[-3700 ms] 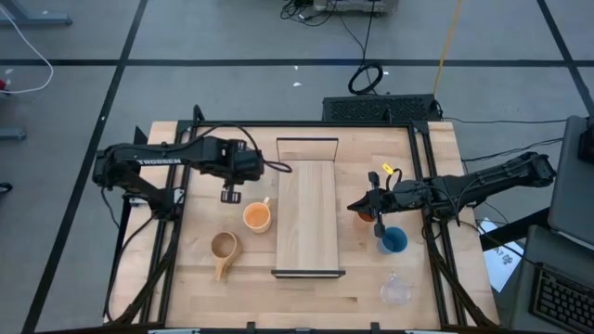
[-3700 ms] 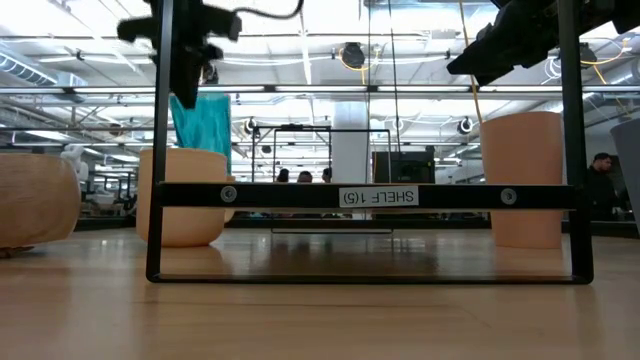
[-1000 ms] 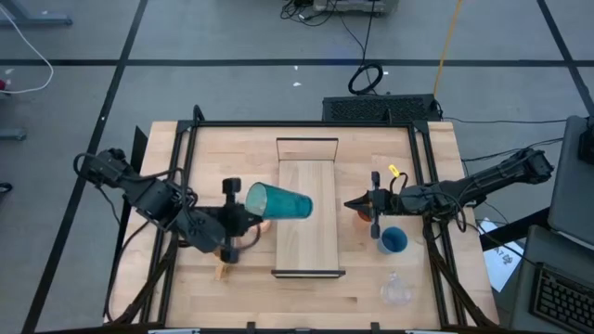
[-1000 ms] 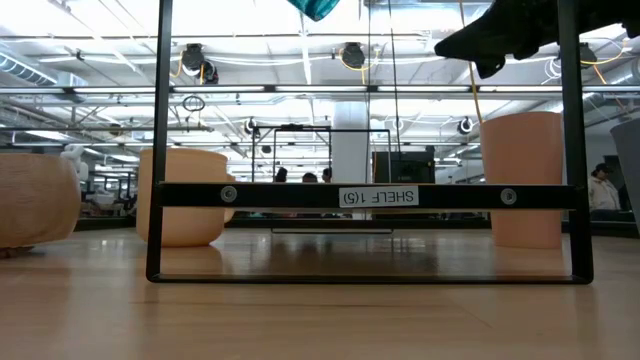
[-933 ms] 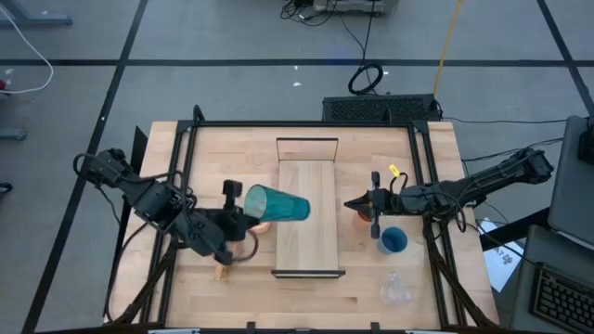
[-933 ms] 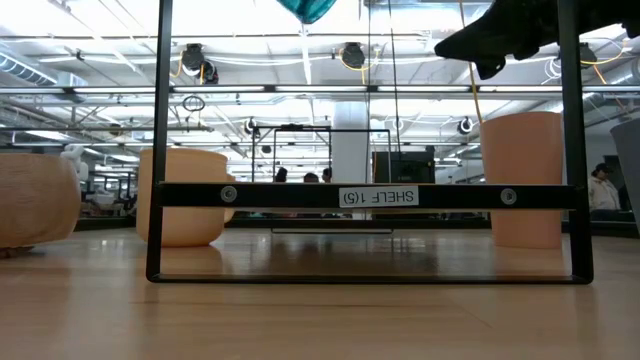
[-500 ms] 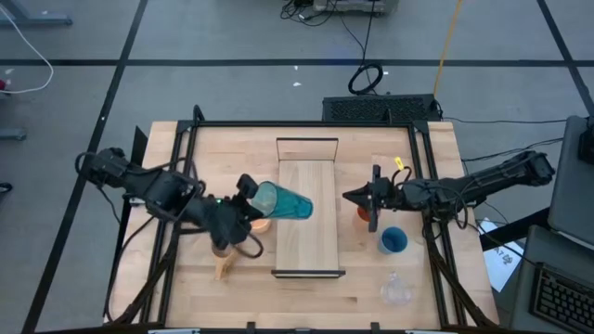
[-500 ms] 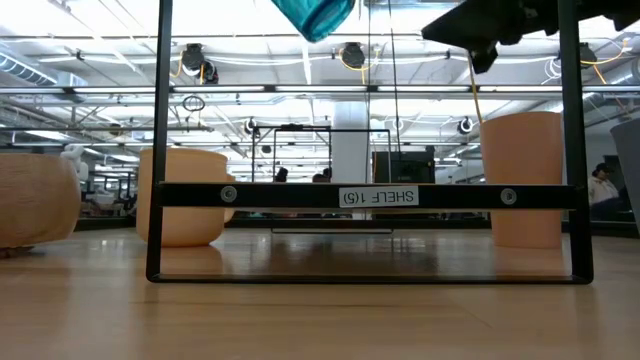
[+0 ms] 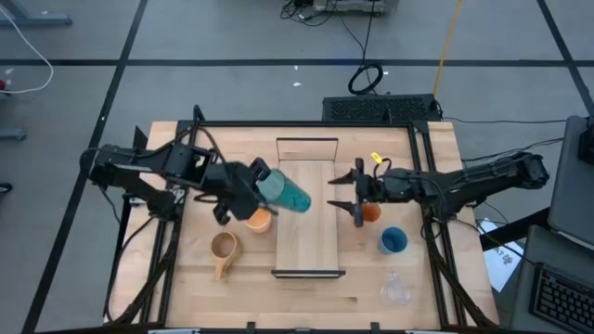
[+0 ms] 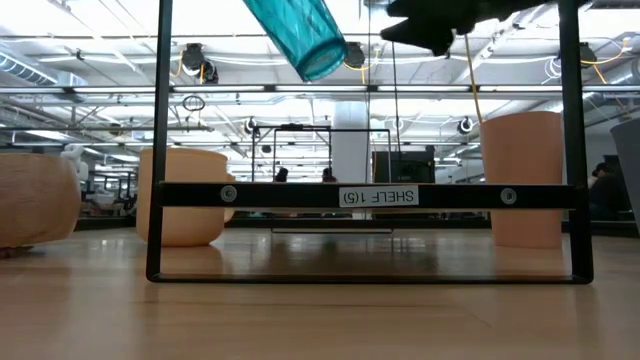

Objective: Stack small to large cups/mugs on shelf
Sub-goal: Put the light blue cup on the shelf

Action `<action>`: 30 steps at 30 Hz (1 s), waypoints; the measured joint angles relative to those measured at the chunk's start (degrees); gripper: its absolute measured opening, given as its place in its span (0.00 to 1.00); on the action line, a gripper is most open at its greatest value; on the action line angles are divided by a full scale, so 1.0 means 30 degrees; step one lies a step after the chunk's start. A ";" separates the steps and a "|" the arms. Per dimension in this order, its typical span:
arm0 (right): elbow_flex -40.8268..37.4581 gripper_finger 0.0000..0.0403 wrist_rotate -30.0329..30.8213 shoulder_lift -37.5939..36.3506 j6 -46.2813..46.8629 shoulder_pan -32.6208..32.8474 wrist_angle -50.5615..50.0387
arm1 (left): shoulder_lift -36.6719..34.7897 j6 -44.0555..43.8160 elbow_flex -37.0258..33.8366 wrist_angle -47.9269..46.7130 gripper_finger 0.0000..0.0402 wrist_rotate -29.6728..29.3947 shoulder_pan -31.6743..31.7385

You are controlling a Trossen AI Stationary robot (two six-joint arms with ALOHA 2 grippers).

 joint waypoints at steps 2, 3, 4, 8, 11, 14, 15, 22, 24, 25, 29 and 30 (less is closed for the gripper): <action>0.0655 0.77 -0.0004 0.0846 -0.0152 -0.0376 -0.0008 | 0.0018 0.0619 0.0000 -0.0007 0.01 0.0451 0.0599; 0.1018 0.81 -0.0034 0.1298 -0.0271 -0.0548 -0.0088 | 0.0078 0.0846 0.0000 0.0023 0.01 0.0527 0.0830; 0.1370 0.86 -0.0192 0.1718 -0.0389 -0.0745 -0.0355 | 0.0099 0.1050 0.0000 0.0038 0.01 0.0666 0.1032; 0.2688 0.97 -0.1456 0.3154 -0.0432 -0.1488 -0.1160 | 0.0131 0.2003 0.0000 -0.0029 0.01 0.0807 0.1773; 0.3432 0.99 -0.1569 0.3969 -0.0498 -0.1868 -0.1159 | 0.0131 0.2613 0.0000 0.0031 0.01 0.0788 0.2265; 0.3891 0.99 -0.2034 0.4508 -0.0520 -0.2272 -0.1222 | 0.0131 0.2863 0.0000 0.0189 0.02 0.0808 0.2622; 0.3996 0.99 -0.2466 0.4556 -0.0508 -0.2402 -0.1209 | 0.0131 0.2955 0.0000 0.0166 0.02 0.0834 0.2736; 0.4180 0.98 -0.3568 0.4543 -0.0224 -0.2927 -0.1166 | 0.0125 0.4062 -0.0317 0.0950 0.02 0.1745 0.3232; 0.4180 0.98 -0.4113 0.4662 -0.0239 -0.2965 -0.1041 | 0.0146 0.4385 -0.0364 0.1006 0.01 0.1877 0.3228; 0.4180 0.98 -0.4447 0.4761 -0.0241 -0.2972 -0.0886 | 0.0144 0.4451 -0.0364 0.1085 0.01 0.1930 0.3230; 0.4173 0.98 -0.4935 0.5207 -0.0312 -0.2980 -0.0729 | 0.0392 0.4801 -0.0364 0.1413 0.02 0.2307 0.3224; 0.4173 0.98 -0.4963 0.5313 -0.0340 -0.3019 -0.0718 | 0.0457 0.4952 -0.0364 0.1519 0.02 0.2312 0.3214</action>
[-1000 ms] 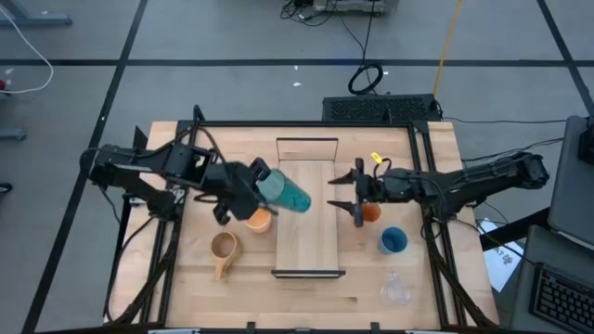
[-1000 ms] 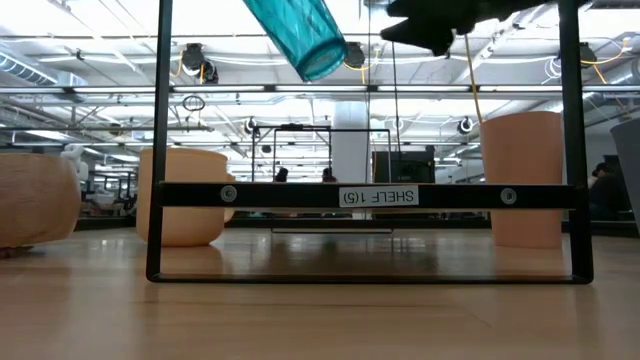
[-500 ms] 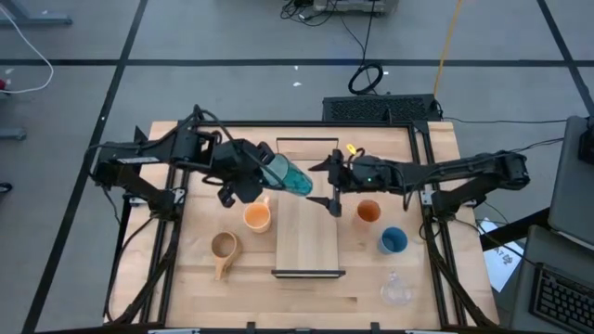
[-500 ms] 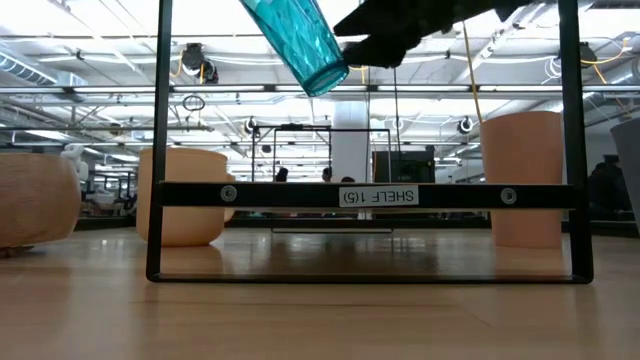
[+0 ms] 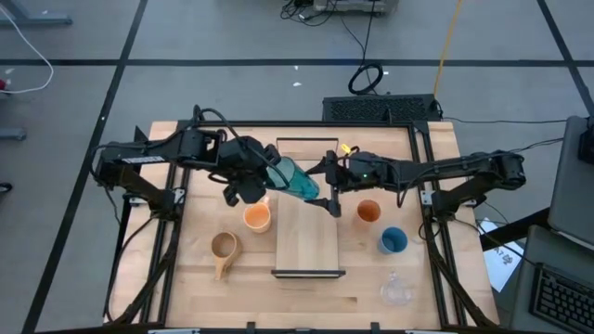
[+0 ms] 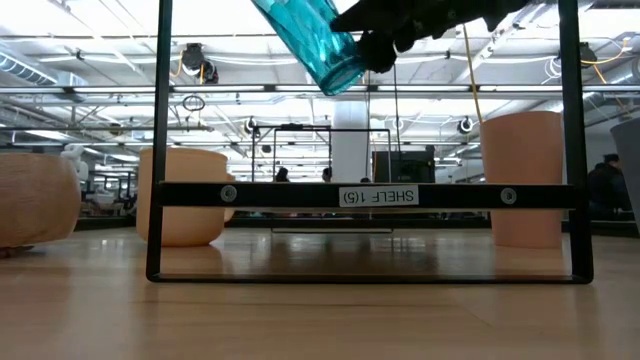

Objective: Stack small to large cups/mugs on shelf
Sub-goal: Put the light blue cup on the shelf

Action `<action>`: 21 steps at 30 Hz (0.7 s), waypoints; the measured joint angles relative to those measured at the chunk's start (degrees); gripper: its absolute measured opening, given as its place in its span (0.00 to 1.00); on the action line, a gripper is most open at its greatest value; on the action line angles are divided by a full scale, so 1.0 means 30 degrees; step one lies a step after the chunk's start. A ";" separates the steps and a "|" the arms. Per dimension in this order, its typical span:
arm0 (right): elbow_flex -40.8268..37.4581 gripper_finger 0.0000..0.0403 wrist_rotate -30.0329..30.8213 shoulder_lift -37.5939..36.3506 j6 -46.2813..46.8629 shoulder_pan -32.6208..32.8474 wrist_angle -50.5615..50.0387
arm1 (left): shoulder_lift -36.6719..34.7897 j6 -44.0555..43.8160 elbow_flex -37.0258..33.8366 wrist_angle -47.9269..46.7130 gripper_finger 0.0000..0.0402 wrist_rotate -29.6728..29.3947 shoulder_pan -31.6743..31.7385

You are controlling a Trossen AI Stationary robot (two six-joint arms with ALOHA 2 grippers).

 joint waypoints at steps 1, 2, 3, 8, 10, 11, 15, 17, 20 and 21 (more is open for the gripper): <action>-0.0007 0.98 -0.0006 0.0146 -0.0058 -0.0026 -0.0012 | 0.0024 0.0111 -0.0007 -0.0002 0.01 0.0003 0.0004; -0.0007 0.98 -0.0014 0.0219 -0.0143 -0.0026 0.0085 | 0.0015 0.0182 -0.0007 -0.0067 0.01 -0.0003 0.0022; -0.0007 0.98 -0.0001 0.0229 -0.0196 -0.0026 0.0158 | 0.0027 0.0192 -0.0007 -0.0053 0.01 0.0004 0.0022; -0.0007 0.94 0.0015 0.0200 -0.0176 -0.0048 0.0526 | 0.0519 0.0262 -0.0015 0.0045 0.02 0.0023 0.0066; -0.0007 0.91 0.0040 0.0200 -0.0195 -0.0050 0.0564 | 0.0653 0.0509 0.0000 0.0071 0.01 0.0019 0.0073; -0.0008 0.89 0.0047 0.0200 -0.0196 -0.0055 0.0491 | 0.0696 0.0562 0.0000 0.0083 0.01 0.0004 0.0073; -0.0022 0.84 0.0067 0.0181 -0.0154 -0.0048 0.0238 | 0.0730 0.0663 -0.0007 0.0281 0.02 -0.0066 0.0073; -0.0022 0.84 0.0087 0.0163 -0.0168 -0.0048 0.0130 | 0.0730 0.0934 -0.0007 0.0424 0.02 -0.0062 0.0073; -0.0022 0.88 0.0079 0.0168 -0.0069 -0.0048 0.0083 | 0.0730 0.1139 -0.0007 0.0560 0.01 -0.0062 0.0073; -0.0022 0.90 0.0058 0.0163 0.0015 -0.0048 0.0076 | 0.0730 0.1208 -0.0007 0.0610 0.02 -0.0062 0.0080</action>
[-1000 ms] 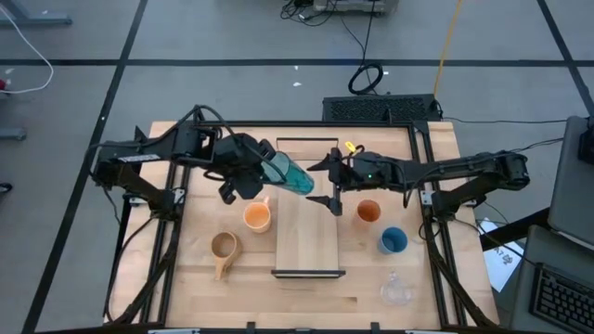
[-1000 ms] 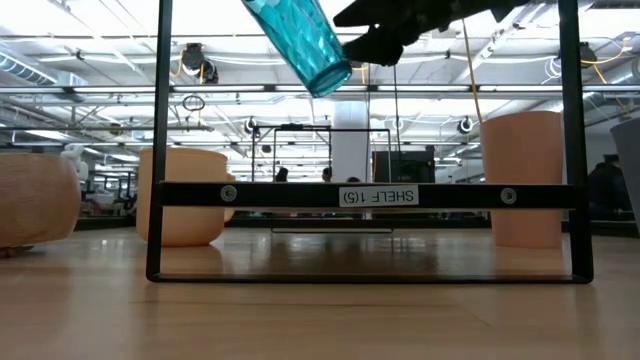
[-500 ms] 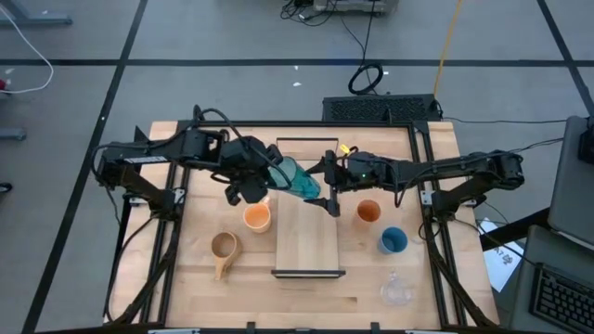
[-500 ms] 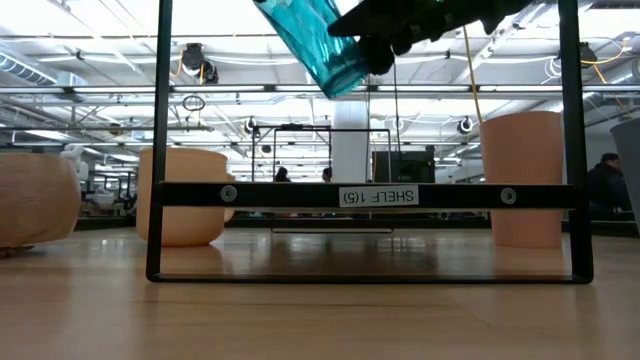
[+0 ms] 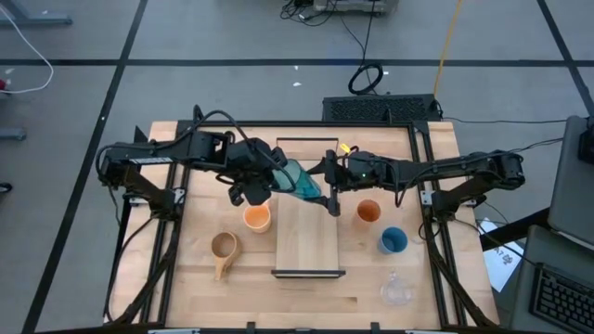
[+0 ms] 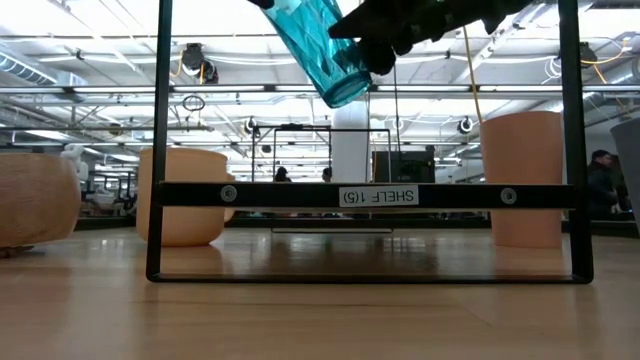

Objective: Stack small to large cups/mugs on shelf
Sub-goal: Put the light blue cup on the shelf

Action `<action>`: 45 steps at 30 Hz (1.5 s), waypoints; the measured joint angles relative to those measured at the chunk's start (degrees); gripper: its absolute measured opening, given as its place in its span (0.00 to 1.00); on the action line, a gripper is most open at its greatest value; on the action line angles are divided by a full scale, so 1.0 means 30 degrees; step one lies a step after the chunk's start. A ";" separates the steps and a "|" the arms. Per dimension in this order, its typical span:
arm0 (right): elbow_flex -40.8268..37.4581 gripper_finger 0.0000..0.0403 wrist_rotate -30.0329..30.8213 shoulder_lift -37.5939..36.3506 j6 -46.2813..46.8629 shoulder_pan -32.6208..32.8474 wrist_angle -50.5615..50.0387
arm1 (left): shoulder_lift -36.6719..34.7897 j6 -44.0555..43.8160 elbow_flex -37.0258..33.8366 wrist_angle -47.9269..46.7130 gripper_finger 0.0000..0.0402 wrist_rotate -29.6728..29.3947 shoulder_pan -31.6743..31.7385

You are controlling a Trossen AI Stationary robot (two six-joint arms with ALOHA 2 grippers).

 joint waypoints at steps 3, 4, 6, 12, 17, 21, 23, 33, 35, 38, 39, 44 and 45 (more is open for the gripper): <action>0.0000 0.96 -0.0078 0.0050 0.0129 0.0007 -0.0116 | 0.0000 0.0203 0.0000 0.0564 0.02 -0.0015 0.0000; 0.0000 0.97 -0.0085 0.0051 0.0136 0.0015 -0.0117 | -0.0005 0.0302 0.0000 0.0578 0.02 -0.0015 0.0007; 0.0000 0.98 -0.0086 0.0044 0.0188 0.0015 -0.0107 | -0.0007 0.0426 0.0000 0.0683 0.01 -0.0013 0.0007; -0.0007 0.96 -0.0078 0.0051 0.0179 0.0014 0.0020 | -0.0007 0.0485 0.0000 0.0742 0.02 -0.0015 0.0007; -0.0007 0.91 -0.0071 0.0050 0.0137 0.0000 -0.0071 | -0.0007 0.0195 0.0000 0.0741 0.03 -0.0007 0.0007; -0.0007 0.87 -0.0064 0.0049 0.0028 0.0000 -0.0221 | -0.0007 -0.0333 0.0007 0.0741 0.06 -0.0015 0.0007; -0.0007 0.86 -0.0071 0.0051 -0.0054 0.0000 -0.0262 | -0.0007 -0.0744 0.0007 0.0722 0.05 -0.0022 0.0007; -0.0007 0.85 -0.0049 0.0044 -0.0195 -0.0007 -0.0379 | -0.0015 -0.4080 0.0007 0.1413 0.13 -0.0044 0.0013; -0.0007 0.84 -0.0056 0.0044 -0.0220 -0.0007 -0.0379 | -0.0031 -0.4855 0.0018 0.1783 0.19 -0.0073 0.0007; -0.0007 0.84 -0.0056 0.0044 -0.0236 -0.0007 -0.0381 | -0.0036 -0.5880 0.0022 0.2185 0.28 -0.0132 0.0007; -0.0007 0.84 -0.0056 0.0044 -0.0235 -0.0007 -0.0386 | -0.0036 -0.6177 0.0022 0.2309 0.31 -0.0290 0.0007; -0.0007 0.84 0.0067 0.0044 -0.0250 -0.0029 -0.0423 | -0.0036 -0.6790 0.0022 0.2501 0.43 -0.1462 -0.0007; -0.0007 0.84 0.0067 0.0044 -0.0258 -0.0029 -0.0423 | -0.0036 -0.6879 0.0022 0.2515 0.44 -0.1556 -0.0007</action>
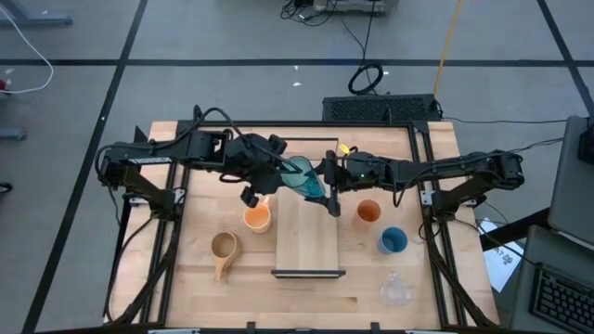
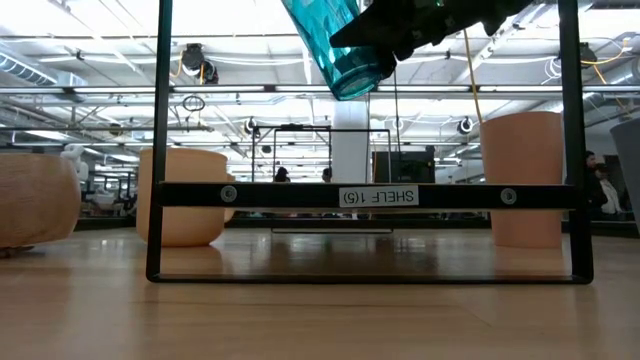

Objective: Stack small to large cups/mugs on shelf
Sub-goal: Put the light blue cup on the shelf

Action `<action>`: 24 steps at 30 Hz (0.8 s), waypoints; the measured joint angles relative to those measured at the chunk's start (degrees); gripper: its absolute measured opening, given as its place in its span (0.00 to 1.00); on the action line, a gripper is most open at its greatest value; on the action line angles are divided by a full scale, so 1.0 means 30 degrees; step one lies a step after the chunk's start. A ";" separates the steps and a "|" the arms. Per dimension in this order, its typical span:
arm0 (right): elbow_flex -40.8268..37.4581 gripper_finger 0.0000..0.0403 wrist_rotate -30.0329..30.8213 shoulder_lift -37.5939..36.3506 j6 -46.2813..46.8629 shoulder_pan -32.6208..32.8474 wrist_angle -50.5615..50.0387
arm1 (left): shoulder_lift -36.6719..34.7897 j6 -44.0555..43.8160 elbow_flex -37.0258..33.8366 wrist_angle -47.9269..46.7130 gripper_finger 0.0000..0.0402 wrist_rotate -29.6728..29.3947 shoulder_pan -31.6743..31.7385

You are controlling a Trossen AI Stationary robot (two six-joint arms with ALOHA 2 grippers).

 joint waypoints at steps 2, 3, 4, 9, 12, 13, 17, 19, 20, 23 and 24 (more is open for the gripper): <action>0.0000 0.84 -0.0013 0.0000 -0.0021 -0.0019 -0.0013 | -0.0018 -0.0231 0.0000 0.0018 0.46 -0.0041 -0.0015; -0.0005 0.84 -0.0039 0.0000 -0.0021 -0.0069 -0.0042 | -0.0126 -0.0357 0.0000 0.0011 0.46 -0.0056 -0.0015; -0.0060 0.84 -0.0073 0.0000 -0.0048 -0.0103 0.0023 | -0.0215 -0.0487 0.0000 0.0013 0.47 -0.0114 -0.0007; -0.0728 0.84 -0.0130 -0.0029 -0.0097 -0.0477 0.0284 | -0.0636 -0.0939 0.0015 0.0356 0.47 -0.0229 0.0000; -0.1193 0.84 -0.0130 0.0007 -0.0308 -0.0666 0.0882 | -0.0847 -0.0997 0.0051 0.0654 0.47 -0.0271 0.0000; -0.1327 0.84 -0.0130 -0.0013 -0.0495 -0.0720 0.1156 | -0.0949 -0.1219 0.0045 0.0597 0.47 -0.0378 0.0000; -0.1944 0.84 -0.0137 -0.0211 -0.1059 -0.1038 0.1910 | -0.1064 -0.2706 0.0036 0.0776 0.47 -0.0621 0.0083; -0.2364 0.84 -0.0130 -0.0282 -0.1098 -0.1228 0.2305 | -0.1042 -0.3386 0.0029 0.0686 0.47 -0.0722 0.0161; -0.2547 0.84 -0.0123 -0.0297 -0.1198 -0.1327 0.2637 | -0.1042 -0.3691 0.0029 0.0645 0.47 -0.0842 0.0182; -0.3280 0.84 -0.0123 -0.0342 -0.1661 -0.1645 0.3994 | -0.1042 -0.4303 0.0029 0.0429 0.47 -0.1435 0.0270; -0.3554 0.84 -0.0134 -0.0339 -0.1805 -0.1777 0.4377 | -0.1042 -0.4462 0.0029 0.0296 0.47 -0.1481 0.0270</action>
